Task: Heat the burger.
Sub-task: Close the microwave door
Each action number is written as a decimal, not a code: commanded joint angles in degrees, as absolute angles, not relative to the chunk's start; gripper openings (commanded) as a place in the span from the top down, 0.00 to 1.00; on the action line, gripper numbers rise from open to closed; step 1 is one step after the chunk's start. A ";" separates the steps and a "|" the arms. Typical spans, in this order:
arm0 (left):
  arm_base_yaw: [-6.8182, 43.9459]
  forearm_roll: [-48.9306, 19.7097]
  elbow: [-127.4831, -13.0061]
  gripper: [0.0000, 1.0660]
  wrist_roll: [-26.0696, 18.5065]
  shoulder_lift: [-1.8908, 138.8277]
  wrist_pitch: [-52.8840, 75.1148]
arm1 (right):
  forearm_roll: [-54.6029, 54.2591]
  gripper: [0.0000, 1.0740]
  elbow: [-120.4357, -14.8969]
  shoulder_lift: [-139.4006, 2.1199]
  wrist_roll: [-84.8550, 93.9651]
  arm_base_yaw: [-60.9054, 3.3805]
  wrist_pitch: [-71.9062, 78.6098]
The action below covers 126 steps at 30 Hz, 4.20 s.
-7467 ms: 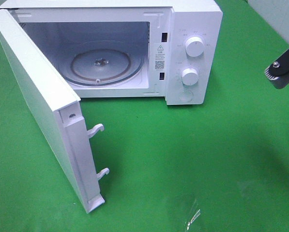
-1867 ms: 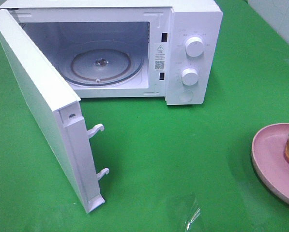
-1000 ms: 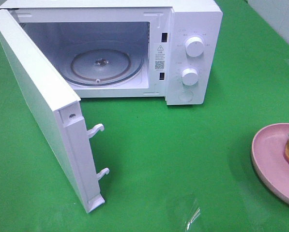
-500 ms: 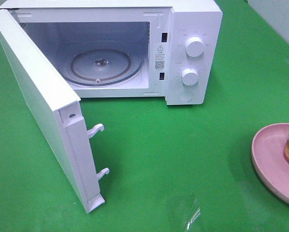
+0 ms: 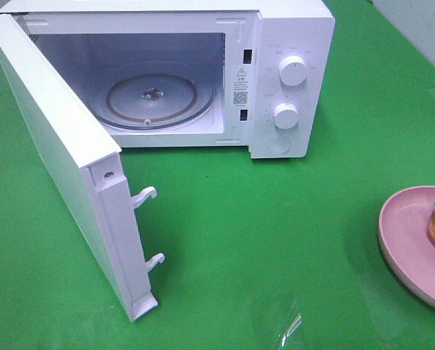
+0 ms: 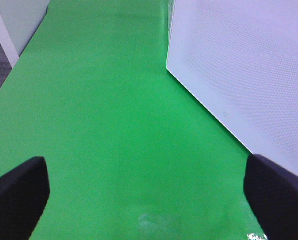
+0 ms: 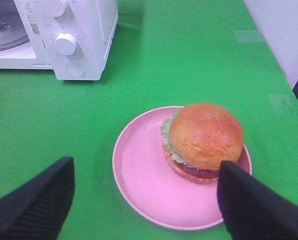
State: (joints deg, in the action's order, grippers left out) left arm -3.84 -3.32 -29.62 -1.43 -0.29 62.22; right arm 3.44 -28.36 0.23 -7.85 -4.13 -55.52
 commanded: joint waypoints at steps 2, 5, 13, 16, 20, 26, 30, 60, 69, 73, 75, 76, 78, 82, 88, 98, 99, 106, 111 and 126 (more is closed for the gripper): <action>-3.55 -3.61 -29.62 0.08 -1.38 -0.57 61.36 | 3.32 0.29 -28.13 1.72 -6.93 -3.72 -54.83; -3.55 -3.61 -29.62 0.08 -1.38 -0.57 61.36 | 3.32 0.29 -28.13 1.72 -6.93 -3.72 -54.83; -3.55 -3.61 -29.62 0.08 -1.38 -0.57 61.36 | 3.32 0.29 -28.13 1.72 -6.93 -3.72 -54.83; -3.55 -3.72 -29.62 0.08 -1.32 -0.57 61.36 | 3.32 0.29 -28.13 1.72 -6.93 -3.72 -54.83; -3.55 -3.72 -29.62 0.08 -1.20 -0.57 61.25 | 3.32 0.29 -28.13 1.72 -6.93 -3.72 -54.83; -3.55 -3.78 -31.17 0.08 -1.20 -0.52 59.30 | 3.32 0.29 -28.13 1.72 -6.93 -3.72 -54.83; -3.55 -3.61 -31.57 0.11 -1.20 1.55 55.29 | 3.32 0.29 -28.13 1.72 -6.93 -3.72 -54.83; -3.55 -4.07 -17.42 1.00 -0.34 42.23 -11.75 | 3.32 0.30 -28.13 1.72 -6.93 -3.72 -54.83; -3.55 5.04 -15.53 1.00 8.59 57.70 -32.09 | 3.32 0.30 -28.13 1.72 -6.93 -3.72 -54.83; -3.55 17.88 -15.53 1.00 17.36 64.00 -40.79 | 3.32 0.30 -28.13 1.72 -6.93 -3.72 -54.83; -3.55 22.52 -15.53 1.00 20.00 66.52 -44.06 | 3.32 0.30 -28.13 1.72 -6.93 -3.72 -54.83; -3.55 24.69 -15.53 1.00 20.74 69.16 -45.49 | 3.32 0.30 -28.13 1.72 -6.93 -3.72 -54.83; -3.55 24.87 -15.53 1.00 20.86 70.30 -45.66 | 3.32 0.30 -28.13 1.72 -6.93 -3.72 -54.83; -3.55 24.92 -16.16 1.00 20.97 74.03 -47.04 | 3.32 0.30 -28.13 1.72 -6.93 -3.72 -54.83; -3.50 25.10 -17.70 1.00 21.94 79.18 -51.11 | 3.32 0.30 -28.13 1.72 -6.93 -3.72 -54.83; 8.37 12.95 -17.82 1.00 13.46 85.94 -52.43 | 3.32 0.30 -28.13 1.72 -6.93 -3.72 -54.83; 9.34 12.09 -18.11 1.00 13.06 86.34 -52.43 | 3.32 0.30 -28.13 1.72 -6.93 -3.72 -54.83; 14.50 10.77 -22.52 1.00 11.86 90.41 -52.14 | 3.32 0.30 -28.13 1.72 -6.93 -3.72 -54.83; 18.56 7.62 -27.67 1.00 11.69 93.97 -51.17 | 3.32 0.30 -28.13 1.72 -6.93 -3.72 -54.83; 30.08 -3.78 -40.11 1.00 3.72 101.76 -45.26 | 3.32 0.30 -28.13 1.72 -6.93 -3.72 -54.83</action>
State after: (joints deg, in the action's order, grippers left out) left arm 29.68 -2.41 -39.25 4.53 101.76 -45.61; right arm 3.32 -28.36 0.23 -7.85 -4.13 -55.46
